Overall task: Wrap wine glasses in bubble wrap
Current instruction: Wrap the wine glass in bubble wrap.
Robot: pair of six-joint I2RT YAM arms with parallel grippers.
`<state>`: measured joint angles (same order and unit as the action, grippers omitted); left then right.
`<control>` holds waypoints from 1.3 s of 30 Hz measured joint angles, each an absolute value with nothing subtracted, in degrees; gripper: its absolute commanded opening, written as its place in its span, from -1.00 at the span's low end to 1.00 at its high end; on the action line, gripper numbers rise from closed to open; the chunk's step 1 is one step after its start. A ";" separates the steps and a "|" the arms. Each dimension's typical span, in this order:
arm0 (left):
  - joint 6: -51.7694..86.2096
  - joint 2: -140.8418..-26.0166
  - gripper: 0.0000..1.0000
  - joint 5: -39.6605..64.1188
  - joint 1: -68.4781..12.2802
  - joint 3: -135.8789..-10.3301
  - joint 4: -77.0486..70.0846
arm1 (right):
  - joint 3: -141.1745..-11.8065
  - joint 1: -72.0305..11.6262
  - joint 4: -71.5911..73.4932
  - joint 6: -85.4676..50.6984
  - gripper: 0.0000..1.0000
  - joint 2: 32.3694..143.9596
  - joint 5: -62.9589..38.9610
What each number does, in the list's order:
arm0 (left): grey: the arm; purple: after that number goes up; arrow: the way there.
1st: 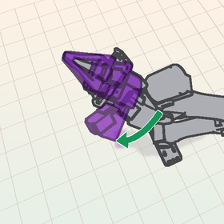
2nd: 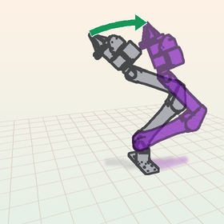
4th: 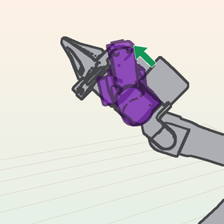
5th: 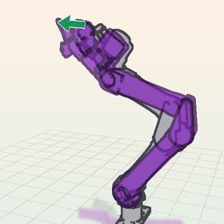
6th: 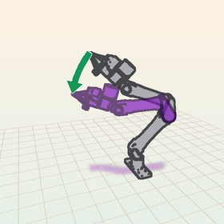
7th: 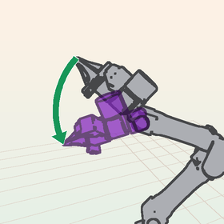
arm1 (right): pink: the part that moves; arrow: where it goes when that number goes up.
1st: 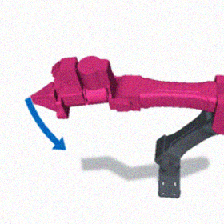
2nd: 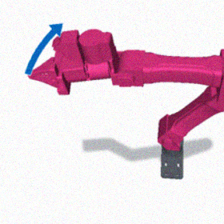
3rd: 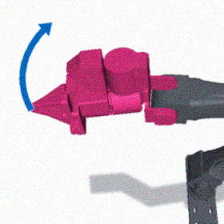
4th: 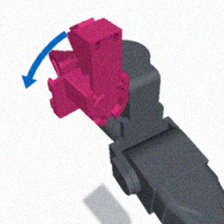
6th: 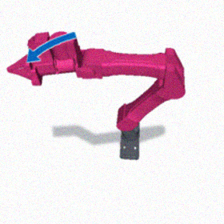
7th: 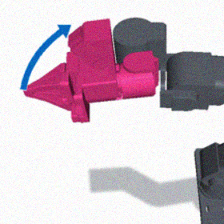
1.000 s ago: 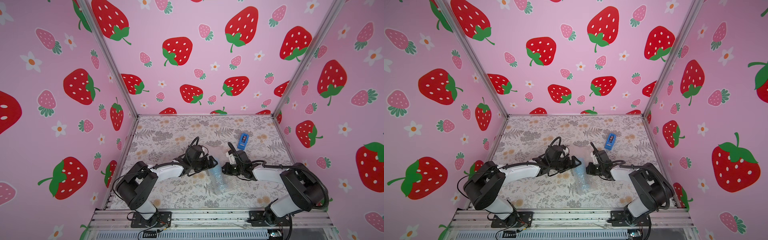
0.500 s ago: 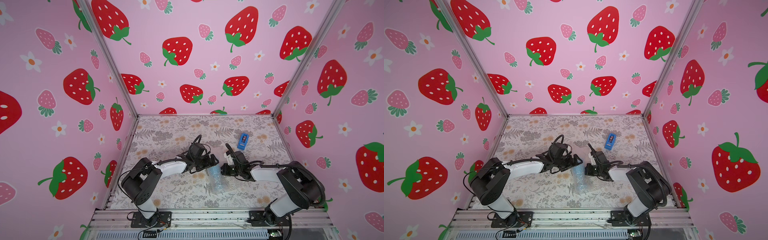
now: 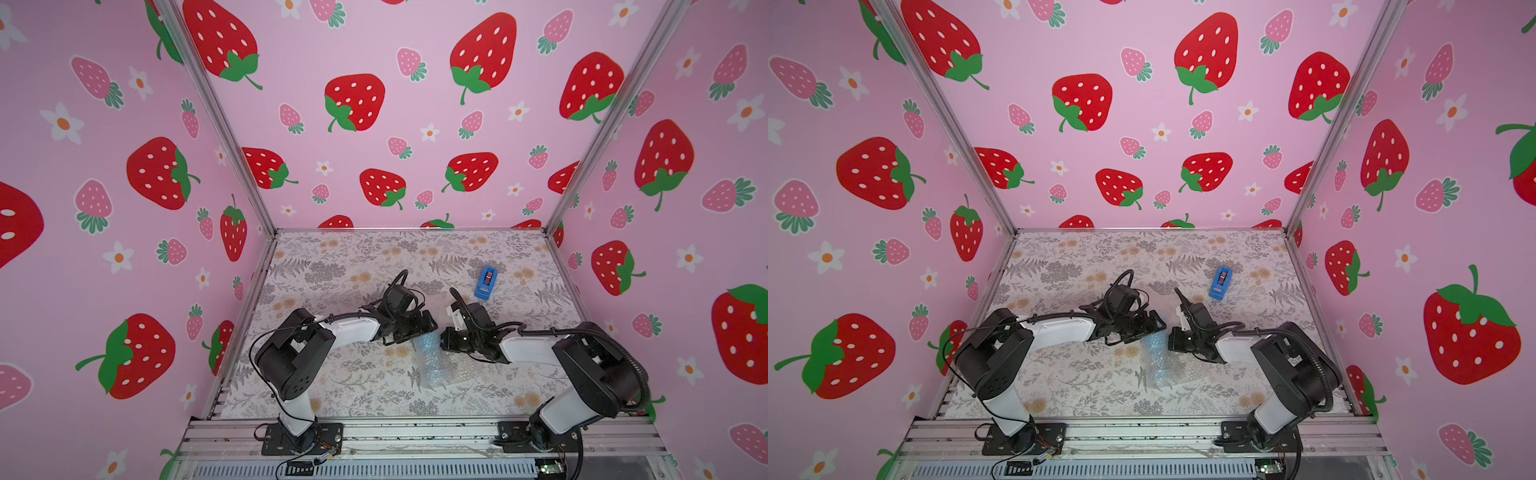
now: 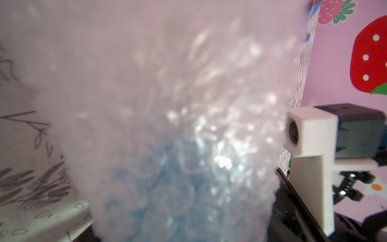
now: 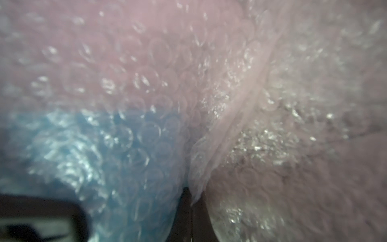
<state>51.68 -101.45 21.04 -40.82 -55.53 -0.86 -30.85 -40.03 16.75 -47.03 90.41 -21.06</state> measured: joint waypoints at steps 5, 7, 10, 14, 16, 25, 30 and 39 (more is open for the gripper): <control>49.45 -102.17 0.49 20.10 -41.04 -58.85 4.05 | -30.81 -40.01 16.91 -47.86 -0.63 90.30 -21.02; 48.18 -102.17 0.49 19.25 -41.06 -60.64 6.55 | -30.79 -39.90 16.82 -48.07 -0.53 89.80 -20.60; 46.19 -102.17 0.47 17.98 -41.47 -62.92 10.20 | -30.55 -39.92 16.27 -48.03 -0.44 88.82 -19.94; 43.68 -103.46 0.46 16.58 -42.28 -65.49 15.29 | -29.36 -39.97 14.20 -47.70 -0.36 86.28 -19.66; 42.72 -104.60 0.45 16.21 -42.57 -66.78 17.58 | -28.71 -39.97 12.19 -47.42 -0.34 84.42 -19.53; 38.74 -105.32 0.44 11.94 -43.40 -71.88 28.23 | -27.73 -38.11 1.43 -45.60 -0.28 73.36 -18.20; 37.28 -106.91 0.44 7.90 -44.60 -76.03 35.24 | -27.35 -34.52 -2.26 -44.42 -0.26 69.43 -17.78; 37.28 -111.98 0.43 2.61 -47.64 -84.73 43.86 | -26.81 -31.33 -3.84 -43.55 -0.10 71.13 -19.77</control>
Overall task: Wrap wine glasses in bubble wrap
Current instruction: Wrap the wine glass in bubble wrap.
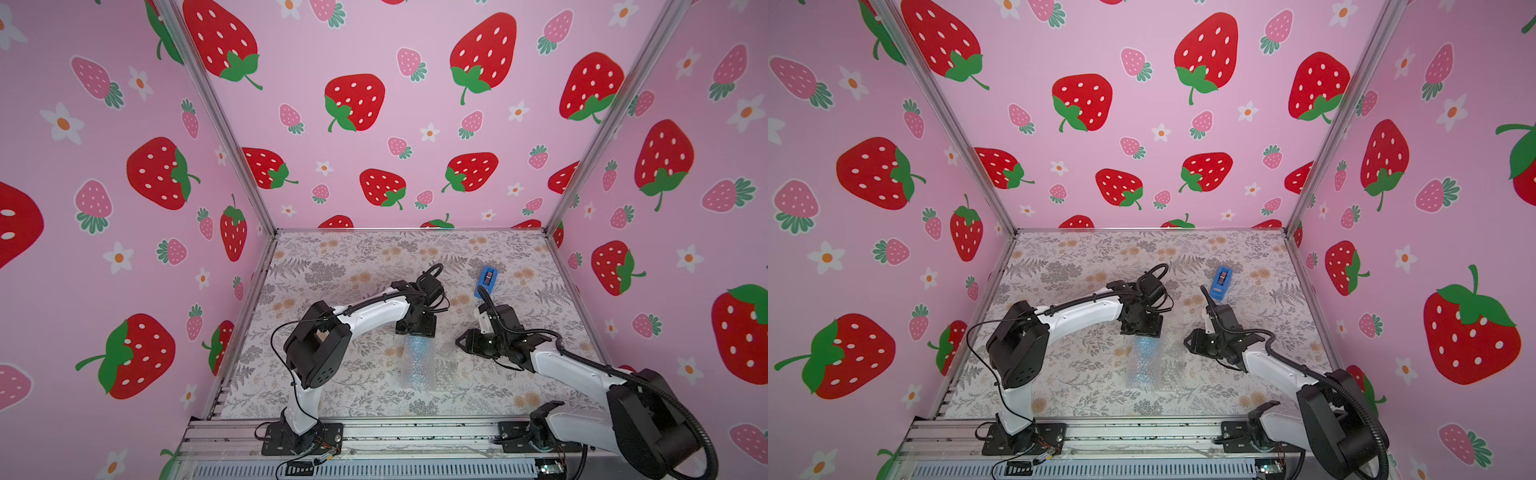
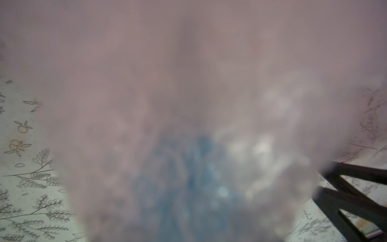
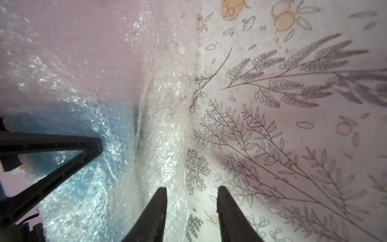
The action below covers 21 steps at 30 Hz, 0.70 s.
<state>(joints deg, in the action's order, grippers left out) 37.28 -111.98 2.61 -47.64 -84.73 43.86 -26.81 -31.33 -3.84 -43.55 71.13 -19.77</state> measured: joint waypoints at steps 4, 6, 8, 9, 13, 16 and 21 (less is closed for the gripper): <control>37.67 -113.27 0.42 1.87 -48.18 -86.91 45.76 | -26.81 -31.33 -2.48 -43.79 -0.09 73.23 -21.45; 37.82 -113.62 0.41 1.80 -48.27 -87.31 46.19 | -26.81 -31.33 -1.45 -43.99 -0.09 74.41 -22.35; 38.00 -113.73 0.41 1.80 -48.29 -87.59 46.46 | -26.81 -31.33 0.10 -44.51 -0.09 75.90 -23.42; 38.11 -113.73 0.40 1.83 -48.29 -87.59 46.50 | -26.81 -31.38 0.86 -44.84 -0.09 76.66 -23.86; 38.76 -113.73 0.40 1.93 -48.29 -87.59 46.44 | -26.79 -32.16 3.99 -45.65 -0.15 78.85 -25.21; 38.94 -113.73 0.40 1.93 -48.29 -87.59 46.41 | -26.83 -33.06 6.09 -46.09 -0.31 80.25 -25.91; 39.22 -113.71 0.39 2.46 -48.27 -87.55 45.93 | -26.83 -33.74 6.81 -47.03 -0.93 81.12 -26.37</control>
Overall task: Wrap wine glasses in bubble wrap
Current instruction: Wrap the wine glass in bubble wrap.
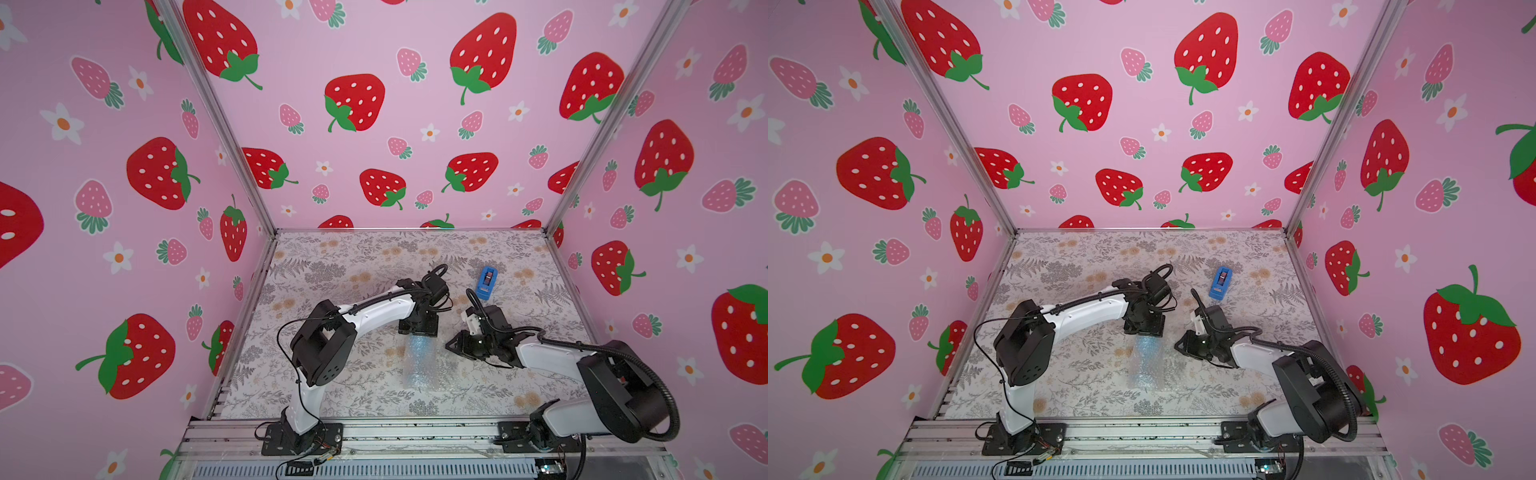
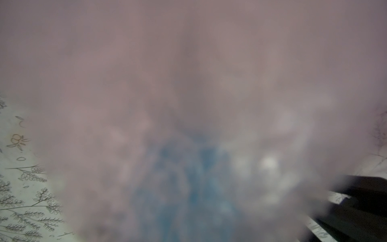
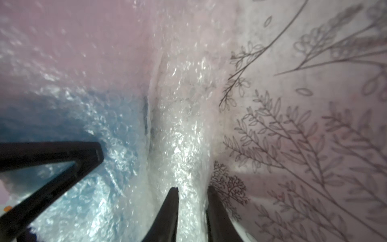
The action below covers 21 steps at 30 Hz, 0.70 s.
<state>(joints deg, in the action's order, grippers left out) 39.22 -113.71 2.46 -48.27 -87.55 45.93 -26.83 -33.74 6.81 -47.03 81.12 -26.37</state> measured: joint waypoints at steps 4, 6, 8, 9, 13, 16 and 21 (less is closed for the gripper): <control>39.90 -112.64 0.35 5.37 -47.79 -85.45 42.50 | -26.81 -33.87 5.26 -47.99 -1.00 77.49 -25.85; 40.42 -111.87 0.36 6.50 -47.48 -84.03 40.77 | -26.83 -33.87 4.05 -48.12 -1.00 74.15 -25.47; 40.84 -111.18 0.35 7.55 -47.16 -82.78 39.18 | -26.83 -33.87 2.66 -48.31 -1.00 70.61 -25.02; 41.04 -110.98 0.36 8.23 -47.05 -82.24 38.24 | -26.83 -33.87 1.98 -48.47 -1.00 68.95 -24.84; 42.19 -110.80 0.33 11.33 -47.05 -80.77 34.04 | -26.83 -34.04 0.32 -49.69 -1.00 65.47 -24.56; 43.24 -110.74 0.31 13.39 -47.03 -79.31 30.63 | -26.83 -34.48 -0.49 -50.30 -1.00 64.99 -24.32; 44.21 -110.56 0.33 15.25 -46.98 -77.91 27.22 | -27.29 -36.05 -1.06 -50.89 -1.00 65.30 -23.79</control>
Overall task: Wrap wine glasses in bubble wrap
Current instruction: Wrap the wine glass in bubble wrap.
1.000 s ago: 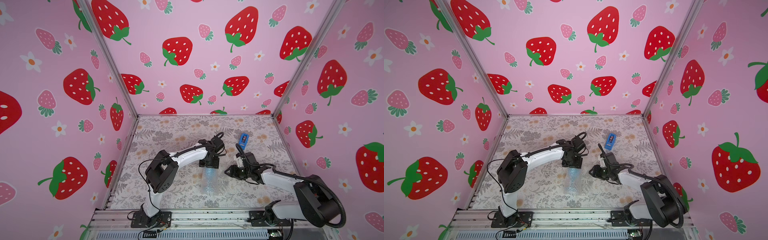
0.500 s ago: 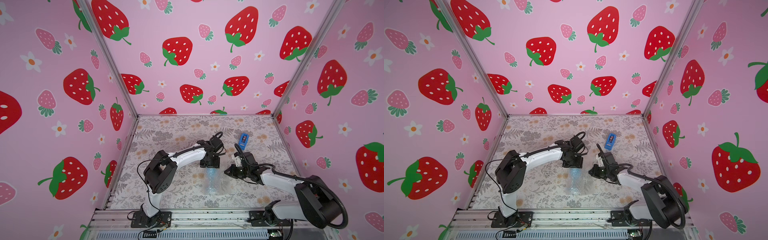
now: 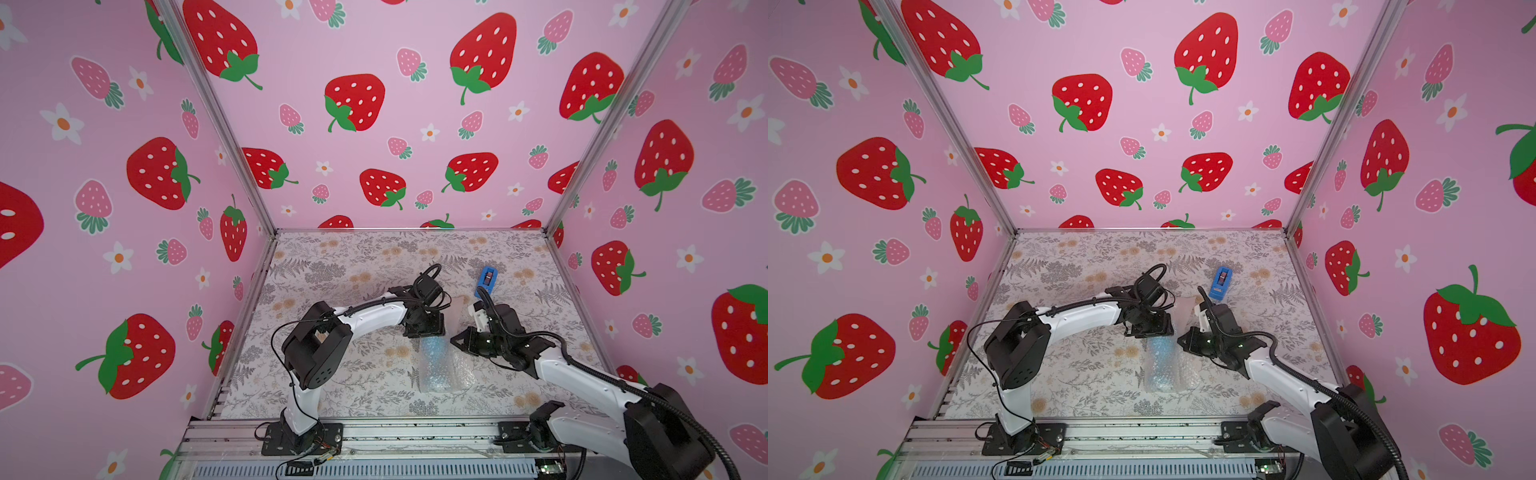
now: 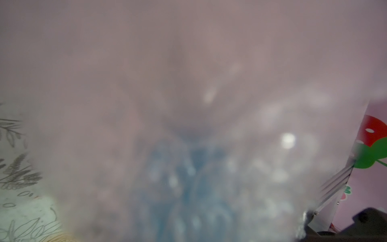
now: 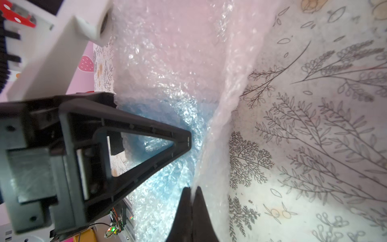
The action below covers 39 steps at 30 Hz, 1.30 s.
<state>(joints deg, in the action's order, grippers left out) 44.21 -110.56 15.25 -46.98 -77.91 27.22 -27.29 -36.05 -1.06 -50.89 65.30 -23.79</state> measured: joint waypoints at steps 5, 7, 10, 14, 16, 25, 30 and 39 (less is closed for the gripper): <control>44.42 -109.95 0.54 15.94 -46.78 -76.69 25.96 | -27.97 -37.04 -1.21 -50.98 -1.00 65.87 -23.09; 44.49 -109.27 0.67 16.12 -46.57 -75.72 25.78 | -27.97 -37.12 -1.50 -50.98 -1.00 65.87 -22.74; 44.36 -107.68 0.81 16.23 -46.13 -74.37 26.11 | -27.97 -37.12 -2.07 -50.94 -1.00 65.80 -22.15; 43.99 -105.62 0.99 17.02 -45.60 -73.73 26.35 | -27.97 -37.12 -3.18 -50.94 -1.00 65.60 -21.50; 43.86 -104.29 0.99 17.26 -45.30 -73.36 26.33 | -27.97 -37.15 -3.49 -50.92 -1.00 65.47 -21.37; 45.30 -100.88 0.62 17.65 -44.77 -66.89 23.11 | -27.99 -37.15 -4.23 -50.72 -1.00 64.45 -20.95; 46.00 -99.68 0.51 18.13 -44.73 -64.34 20.73 | -28.95 -37.78 -4.75 -50.74 -1.00 64.42 -20.82; 46.72 -99.35 0.41 19.57 -44.58 -62.30 15.46 | -33.19 -40.99 -4.27 -51.18 -1.00 66.32 -20.10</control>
<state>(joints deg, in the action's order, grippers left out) 46.72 -99.35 19.57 -44.58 -62.30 15.46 -33.19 -40.99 -4.27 -51.18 66.32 -20.10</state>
